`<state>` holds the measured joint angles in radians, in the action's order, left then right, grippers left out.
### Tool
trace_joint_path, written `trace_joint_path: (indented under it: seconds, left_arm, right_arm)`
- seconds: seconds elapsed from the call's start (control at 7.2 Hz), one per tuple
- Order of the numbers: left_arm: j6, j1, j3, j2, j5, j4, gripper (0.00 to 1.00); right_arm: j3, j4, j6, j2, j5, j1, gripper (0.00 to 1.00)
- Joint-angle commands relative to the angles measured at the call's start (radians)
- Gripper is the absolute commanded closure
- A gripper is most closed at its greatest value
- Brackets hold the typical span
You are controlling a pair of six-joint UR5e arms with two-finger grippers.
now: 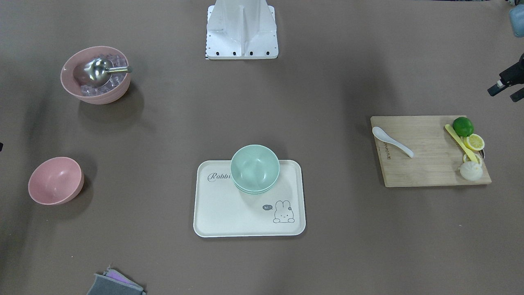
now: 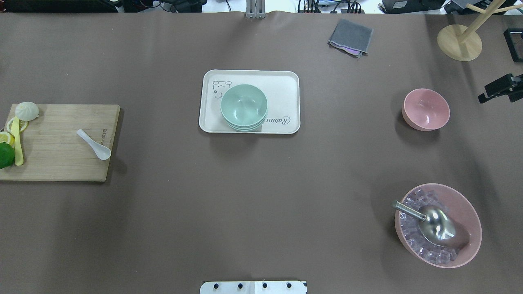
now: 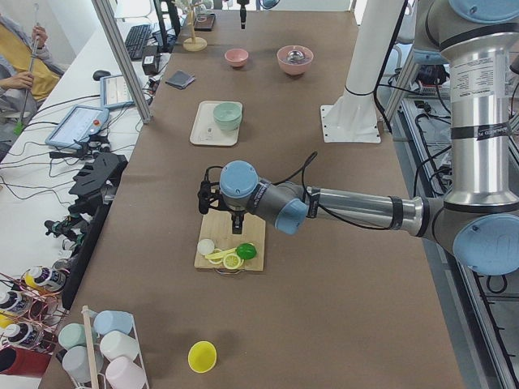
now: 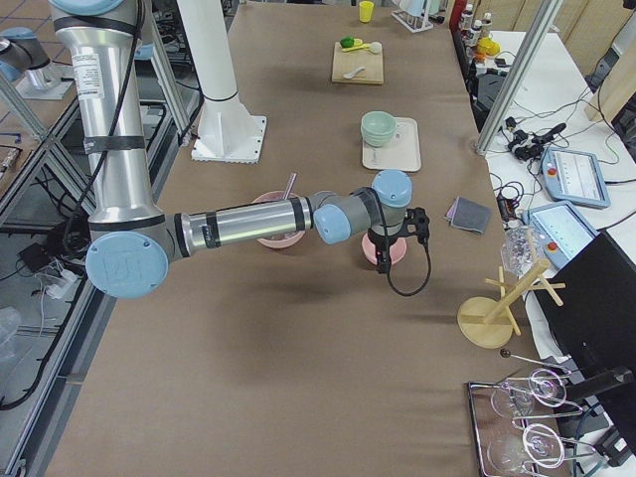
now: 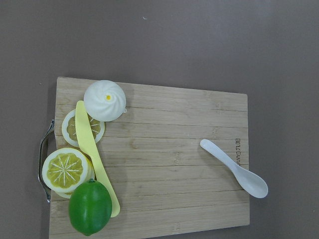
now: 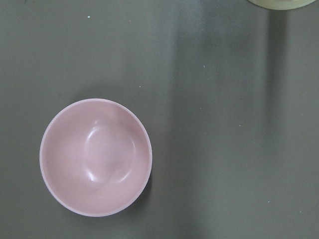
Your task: Stack pink bowl on green and place spoon
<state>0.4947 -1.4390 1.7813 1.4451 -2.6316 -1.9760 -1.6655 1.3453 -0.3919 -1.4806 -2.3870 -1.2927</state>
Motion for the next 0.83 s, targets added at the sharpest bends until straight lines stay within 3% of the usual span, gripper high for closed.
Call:
trace_joint_path:
  seconds: [0.0,0.69]
  left_arm:
    - [-0.004,0.0,-0.006,0.0,0.001,0.0,0.02]
    - [-0.005,0.012,-0.006,0.003,0.008,0.0,0.02]
  right_arm:
    - [0.003,0.0,-0.002,0.0,0.0,0.006,0.0]
    - [0.006,0.0,-0.002,0.0,0.0,0.013,0.0]
